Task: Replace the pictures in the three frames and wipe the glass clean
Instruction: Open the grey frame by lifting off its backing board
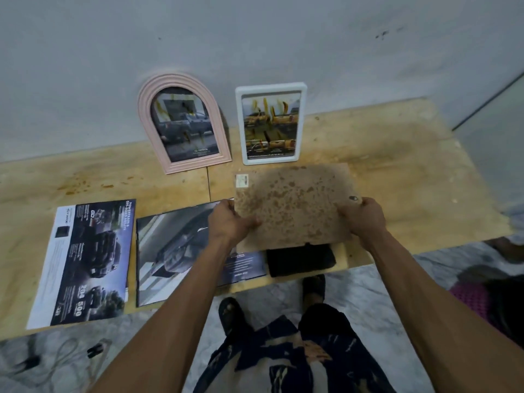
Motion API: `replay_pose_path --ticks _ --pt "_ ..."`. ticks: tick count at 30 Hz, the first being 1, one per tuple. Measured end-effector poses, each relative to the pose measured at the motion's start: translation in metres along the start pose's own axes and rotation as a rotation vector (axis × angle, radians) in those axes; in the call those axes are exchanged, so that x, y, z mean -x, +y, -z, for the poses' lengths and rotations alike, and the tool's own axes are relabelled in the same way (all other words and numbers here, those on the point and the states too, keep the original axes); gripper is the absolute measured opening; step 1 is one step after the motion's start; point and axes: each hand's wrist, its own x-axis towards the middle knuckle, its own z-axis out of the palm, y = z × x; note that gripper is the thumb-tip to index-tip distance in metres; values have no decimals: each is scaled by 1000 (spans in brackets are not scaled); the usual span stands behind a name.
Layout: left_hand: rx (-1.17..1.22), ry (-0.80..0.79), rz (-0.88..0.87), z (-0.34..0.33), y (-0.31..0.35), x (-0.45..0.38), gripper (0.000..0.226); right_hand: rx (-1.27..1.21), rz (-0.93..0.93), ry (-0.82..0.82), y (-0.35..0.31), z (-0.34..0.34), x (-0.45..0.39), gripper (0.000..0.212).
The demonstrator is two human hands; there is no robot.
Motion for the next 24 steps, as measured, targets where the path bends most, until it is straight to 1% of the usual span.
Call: replay_pose_path --ticks 3,6,7,9,12,13,16,18,20,21,24 --pt "-63 2 14 -40 24 -2 60 90 6 11 4 25 -33 58" --pt "-79 21 43 -73 45 -7 73 117 -1 -13 7 42 -63 62" --pt "-98 31 56 -82 50 -8 73 126 4 -27 7 45 -72 63" --pt "-140 52 74 -95 57 -12 64 153 7 -65 6 49 -87 68" --pt "-222 97 97 -108 63 -13 59 212 -16 -98 5 50 -100 73" --pt "-235 102 117 -111 63 -15 53 238 -14 -107 6 50 -105 72" --pt "-225 91 171 -116 63 -18 27 308 -3 -145 7 47 -112 65" --pt "-189 84 187 -120 60 -20 17 346 -3 -167 9 43 -117 61" --pt "-202 77 193 -123 57 -21 15 371 14 -163 10 39 -118 57" --pt "-202 82 199 -125 56 -22 17 375 27 -162 11 38 -118 56" --pt "-224 104 209 -128 53 -25 14 415 49 -165 14 34 -118 57"
